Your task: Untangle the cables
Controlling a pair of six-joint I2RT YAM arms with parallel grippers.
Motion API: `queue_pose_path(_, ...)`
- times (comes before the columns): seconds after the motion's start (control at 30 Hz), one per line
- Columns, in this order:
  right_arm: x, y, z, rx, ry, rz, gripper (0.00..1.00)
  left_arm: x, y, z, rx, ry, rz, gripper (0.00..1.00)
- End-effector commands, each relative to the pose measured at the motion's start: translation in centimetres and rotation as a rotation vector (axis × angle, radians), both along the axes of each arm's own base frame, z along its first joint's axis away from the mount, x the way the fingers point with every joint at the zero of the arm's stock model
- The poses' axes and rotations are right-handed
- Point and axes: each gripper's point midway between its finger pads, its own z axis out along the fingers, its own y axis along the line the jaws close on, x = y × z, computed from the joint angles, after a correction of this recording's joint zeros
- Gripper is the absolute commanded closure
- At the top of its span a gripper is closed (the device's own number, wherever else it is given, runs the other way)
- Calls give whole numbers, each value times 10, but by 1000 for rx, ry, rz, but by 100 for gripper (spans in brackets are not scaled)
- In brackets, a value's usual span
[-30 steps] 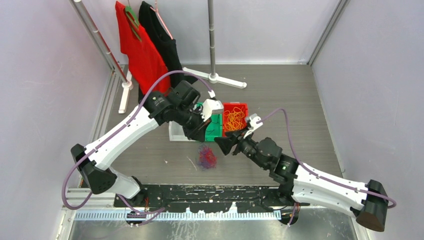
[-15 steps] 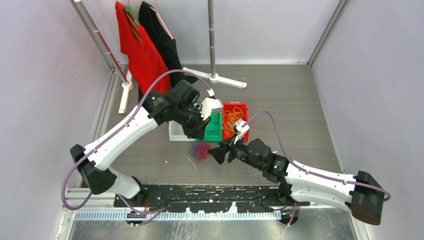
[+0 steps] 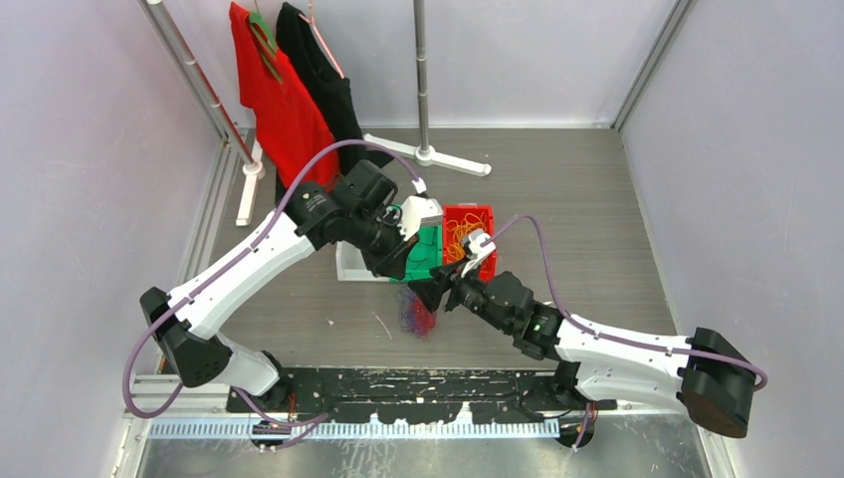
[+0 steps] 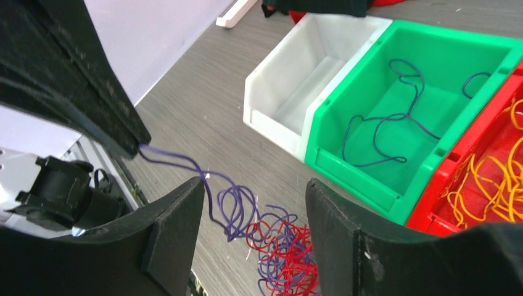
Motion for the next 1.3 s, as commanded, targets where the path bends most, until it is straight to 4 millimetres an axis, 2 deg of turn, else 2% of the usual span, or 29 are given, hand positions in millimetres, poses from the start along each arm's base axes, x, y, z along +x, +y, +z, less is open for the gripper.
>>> queue_pose_path(0.0, 18, 2, 49, 110, -94, -81, 34, -9, -1, 14, -58, 2, -31, 100)
queue_pose_path(0.13, 24, 16, 44, 105, -86, -73, 34, -18, -4, 23, -90, 40, -62, 100)
queue_pose_path(0.37, 39, 40, 34, 132, -57, -96, 37, -47, -10, 56, -161, 159, -173, 100)
queue_pose_path(0.53, 36, 53, 35, 155, -63, -62, 38, -58, -10, 75, -202, 181, -217, 100)
queue_pose_path(0.67, 27, 60, 23, 135, -46, -33, 38, -59, -12, 93, -246, 150, -226, 100)
queue_pose_path(0.87, 16, 58, -21, 88, 10, -30, 39, -54, -11, 147, -341, -6, -249, 100)
queue_pose_path(1.0, 13, 44, -45, 69, 38, -68, 39, -33, -10, 198, -465, -258, -177, 100)
queue_pose_path(1.17, 3, 29, -68, 33, 62, -82, 39, -26, -5, 224, -569, -439, -151, 100)
queue_pose_path(1.2, 2, 26, -71, 27, 65, -87, 40, -25, -3, 225, -566, -446, -143, 100)
queue_pose_path(1.27, 0, 22, -73, 26, 68, -94, 40, -21, 1, 213, -508, -443, -131, 100)
